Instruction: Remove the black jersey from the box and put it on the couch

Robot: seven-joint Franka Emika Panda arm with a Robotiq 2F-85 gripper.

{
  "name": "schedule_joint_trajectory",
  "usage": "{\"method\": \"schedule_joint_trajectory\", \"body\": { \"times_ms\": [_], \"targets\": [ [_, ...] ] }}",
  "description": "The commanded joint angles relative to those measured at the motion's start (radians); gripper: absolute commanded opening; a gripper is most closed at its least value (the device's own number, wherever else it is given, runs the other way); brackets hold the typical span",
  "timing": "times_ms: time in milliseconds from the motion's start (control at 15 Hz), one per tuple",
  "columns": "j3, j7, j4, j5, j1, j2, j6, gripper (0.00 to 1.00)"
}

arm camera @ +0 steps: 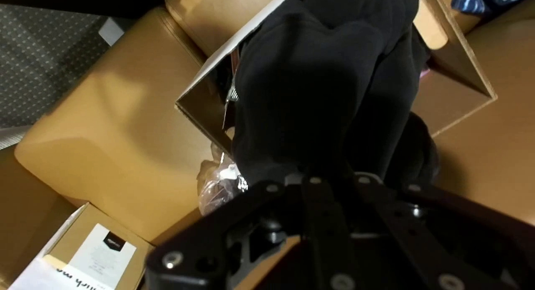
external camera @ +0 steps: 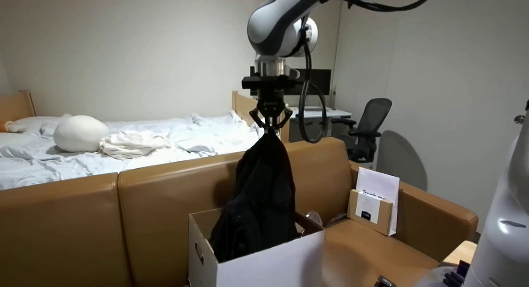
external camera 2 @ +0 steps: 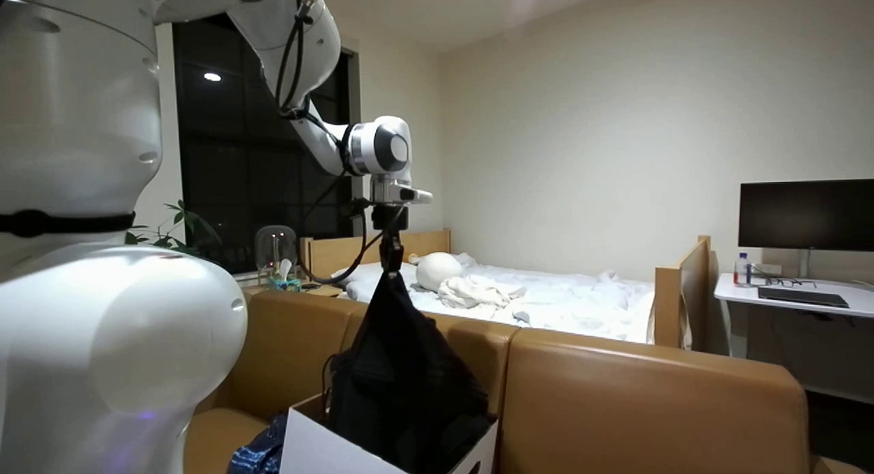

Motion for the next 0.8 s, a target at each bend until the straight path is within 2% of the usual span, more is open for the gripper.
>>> {"method": "schedule_joint_trajectory", "body": {
  "times_ms": [0,200,400,733],
  "targets": [
    [-0.002,0.100,-0.067,-0.024,-0.076,-0.195,-0.028,0.02],
    [-0.013,0.151,-0.080,-0.007,-0.148,-0.314,-0.070,0.02],
    [-0.031,0.202,-0.043,-0.012,-0.232,-0.405,-0.168,0.02],
    [-0.132,0.192,0.016,-0.024,-0.404,-0.486,-0.272,0.02]
  ]
}}
